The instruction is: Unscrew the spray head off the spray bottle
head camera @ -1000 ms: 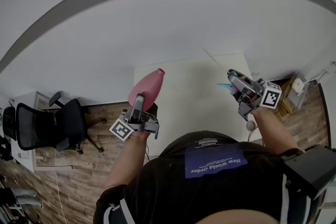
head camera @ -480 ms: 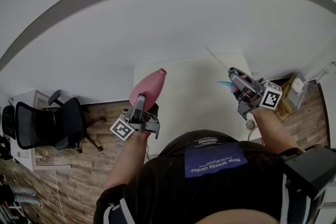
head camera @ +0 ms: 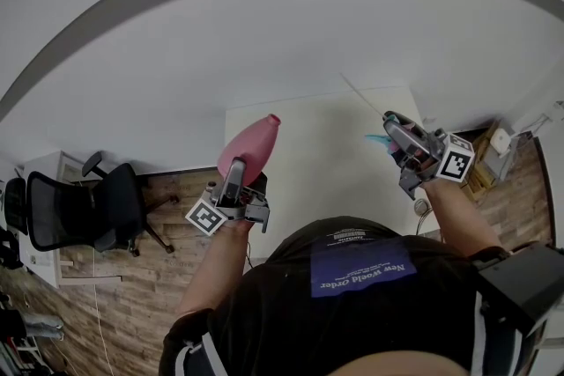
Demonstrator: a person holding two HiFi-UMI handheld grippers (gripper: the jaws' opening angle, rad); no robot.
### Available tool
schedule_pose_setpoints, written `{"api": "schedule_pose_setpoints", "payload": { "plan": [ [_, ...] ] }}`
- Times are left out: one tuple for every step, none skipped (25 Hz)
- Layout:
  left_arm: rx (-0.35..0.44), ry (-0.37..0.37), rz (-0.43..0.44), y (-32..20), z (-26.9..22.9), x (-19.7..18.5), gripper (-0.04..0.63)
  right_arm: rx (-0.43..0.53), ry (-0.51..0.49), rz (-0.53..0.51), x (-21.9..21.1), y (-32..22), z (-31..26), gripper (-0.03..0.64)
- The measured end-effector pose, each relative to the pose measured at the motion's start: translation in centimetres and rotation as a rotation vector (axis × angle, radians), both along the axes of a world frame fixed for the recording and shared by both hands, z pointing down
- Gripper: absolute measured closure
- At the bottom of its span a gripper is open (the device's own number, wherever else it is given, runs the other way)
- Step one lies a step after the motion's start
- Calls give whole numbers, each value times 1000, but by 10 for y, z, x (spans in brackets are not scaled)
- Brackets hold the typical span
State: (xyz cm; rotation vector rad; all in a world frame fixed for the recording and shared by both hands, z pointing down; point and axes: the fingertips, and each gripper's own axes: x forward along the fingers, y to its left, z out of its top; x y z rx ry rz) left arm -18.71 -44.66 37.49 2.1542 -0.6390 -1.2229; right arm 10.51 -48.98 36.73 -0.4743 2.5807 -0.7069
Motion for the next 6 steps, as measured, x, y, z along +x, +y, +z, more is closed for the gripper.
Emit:
{"api": "schedule_pose_setpoints", "payload": {
  "plan": [
    [-1,2,-1,0,0,0,118,1,-1,0,0,0,0,483],
    [-2,4,-2,0,1,0,118,2,-2,-1,0,0,-1,483],
    [-2,5,-2,0,1,0,118,3,-2,-2,-1,0,-2,483],
    [-2,7,-2,0,1,0,118,4,-2,-3,-1,0,-2,483],
    [-2,7,-1,0,1,1,118,5,-2,-3,-1,0,-3,483],
    [-2,7,-1,0,1,1,118,6,-1,-4,-1,-1,-3,483]
  ]
}}
